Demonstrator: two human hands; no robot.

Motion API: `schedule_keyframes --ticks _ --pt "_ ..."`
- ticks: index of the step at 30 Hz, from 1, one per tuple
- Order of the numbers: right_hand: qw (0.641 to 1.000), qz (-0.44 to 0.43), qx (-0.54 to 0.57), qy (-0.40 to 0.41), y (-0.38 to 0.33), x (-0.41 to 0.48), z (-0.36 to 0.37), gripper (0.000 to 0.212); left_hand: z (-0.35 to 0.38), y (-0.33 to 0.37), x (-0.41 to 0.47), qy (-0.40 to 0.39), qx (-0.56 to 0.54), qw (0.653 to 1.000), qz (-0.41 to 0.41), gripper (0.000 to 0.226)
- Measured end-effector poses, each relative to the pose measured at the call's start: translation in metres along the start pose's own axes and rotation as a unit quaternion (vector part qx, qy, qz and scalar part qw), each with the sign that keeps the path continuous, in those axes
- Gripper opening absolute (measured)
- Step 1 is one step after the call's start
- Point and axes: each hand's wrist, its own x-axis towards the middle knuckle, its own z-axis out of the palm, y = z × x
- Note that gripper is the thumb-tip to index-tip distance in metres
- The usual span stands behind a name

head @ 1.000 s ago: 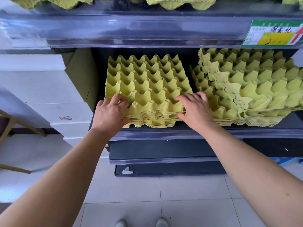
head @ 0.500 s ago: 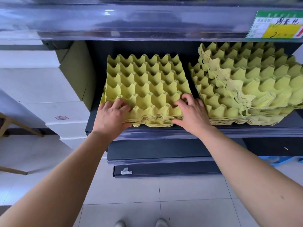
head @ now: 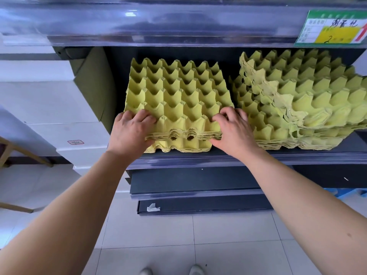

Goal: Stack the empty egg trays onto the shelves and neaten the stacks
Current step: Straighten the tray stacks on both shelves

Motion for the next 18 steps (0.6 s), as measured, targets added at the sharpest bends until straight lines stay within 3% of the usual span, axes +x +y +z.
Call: schedule_keyframes --ticks 4,18 --pt "0.999 -0.013 0.008 0.028 -0.017 0.007 -0.006 0.061 -0.013 -0.019 0.002 0.006 -0.005 1.0 -0.013 0.061" --pt "0.999 -0.008 -0.005 -0.052 -0.042 0.01 0.031 0.065 0.035 -0.044 -0.019 -0.081 -0.02 0.995 -0.05 0.061"
